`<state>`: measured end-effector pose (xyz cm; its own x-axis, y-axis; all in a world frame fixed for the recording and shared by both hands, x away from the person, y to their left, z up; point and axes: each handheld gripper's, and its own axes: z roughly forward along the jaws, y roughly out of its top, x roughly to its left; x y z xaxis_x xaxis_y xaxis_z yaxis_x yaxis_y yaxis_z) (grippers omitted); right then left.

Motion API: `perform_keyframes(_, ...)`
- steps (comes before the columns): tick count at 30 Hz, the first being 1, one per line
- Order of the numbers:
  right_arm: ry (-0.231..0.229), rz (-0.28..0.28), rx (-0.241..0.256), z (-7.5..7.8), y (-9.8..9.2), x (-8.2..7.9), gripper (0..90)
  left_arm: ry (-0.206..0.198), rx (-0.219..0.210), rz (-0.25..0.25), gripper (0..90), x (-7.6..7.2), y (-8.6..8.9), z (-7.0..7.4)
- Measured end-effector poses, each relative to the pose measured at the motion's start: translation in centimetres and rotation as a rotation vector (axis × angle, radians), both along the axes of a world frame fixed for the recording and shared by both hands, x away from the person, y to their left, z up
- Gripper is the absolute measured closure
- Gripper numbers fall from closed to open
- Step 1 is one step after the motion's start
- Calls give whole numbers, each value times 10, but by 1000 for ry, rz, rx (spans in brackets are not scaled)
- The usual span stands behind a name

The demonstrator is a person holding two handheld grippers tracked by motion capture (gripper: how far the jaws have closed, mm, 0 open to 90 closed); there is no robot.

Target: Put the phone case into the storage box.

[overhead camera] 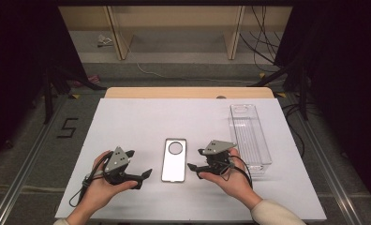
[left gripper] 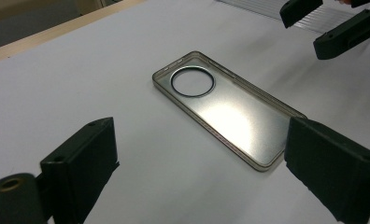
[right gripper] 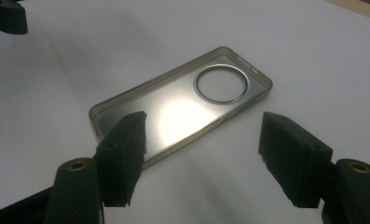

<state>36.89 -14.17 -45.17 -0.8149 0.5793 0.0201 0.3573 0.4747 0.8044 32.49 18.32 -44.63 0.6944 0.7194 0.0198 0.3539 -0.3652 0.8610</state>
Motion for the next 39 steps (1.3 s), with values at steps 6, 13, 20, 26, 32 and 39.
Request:
perform_keyframes(6, -6, -7, 25, 3, -7, 0, 317, -12, 38, -56, 166, -1, -9, 5)
perform_keyframes(13, -14, -16, 36, 6, -14, -1, 313, 13, 153, -240, 280, 0, -29, 10)
perform_keyframes(20, -15, -25, 47, 7, -17, -1, 311, 86, 310, -387, 325, 0, -46, 2)
perform_keyframes(26, -25, -33, 62, 8, -20, -1, 301, 106, 386, -461, 346, 5, -62, 0)
perform_keyframes(32, -22, -41, 67, 8, -22, 0, 286, 108, 464, -503, 374, 13, -77, -1)
perform_keyframes(39, -26, -50, 77, 9, -23, 1, 277, 106, 532, -548, 403, 20, -89, -4)
